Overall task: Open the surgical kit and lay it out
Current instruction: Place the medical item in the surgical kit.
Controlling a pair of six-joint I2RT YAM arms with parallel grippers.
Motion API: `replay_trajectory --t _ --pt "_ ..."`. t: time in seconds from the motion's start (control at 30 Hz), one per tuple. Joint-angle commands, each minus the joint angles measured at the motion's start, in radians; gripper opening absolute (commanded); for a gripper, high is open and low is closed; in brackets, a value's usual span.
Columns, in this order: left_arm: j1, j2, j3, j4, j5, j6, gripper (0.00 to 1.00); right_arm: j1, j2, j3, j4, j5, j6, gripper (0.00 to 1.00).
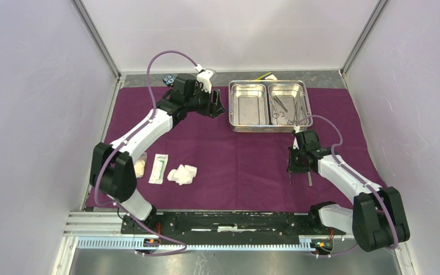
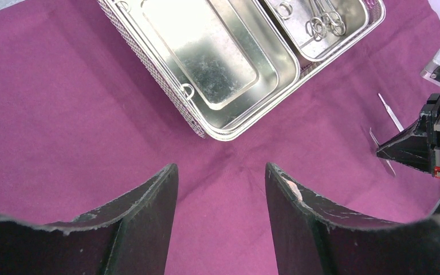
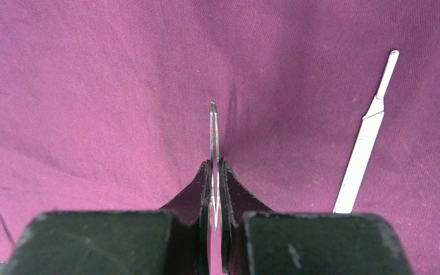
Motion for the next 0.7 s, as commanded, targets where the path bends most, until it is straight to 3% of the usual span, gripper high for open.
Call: replay_trajectory --t 0.0,0.67 --pt "0.002 -0.027 0.016 0.049 0.030 -0.037 0.64 -0.003 0.004 -0.002 0.026 0.015 -0.005 0.04" --pt "0.002 -0.017 0.020 0.051 0.035 -0.053 0.64 -0.003 0.004 -0.021 0.024 0.011 -0.007 0.09"
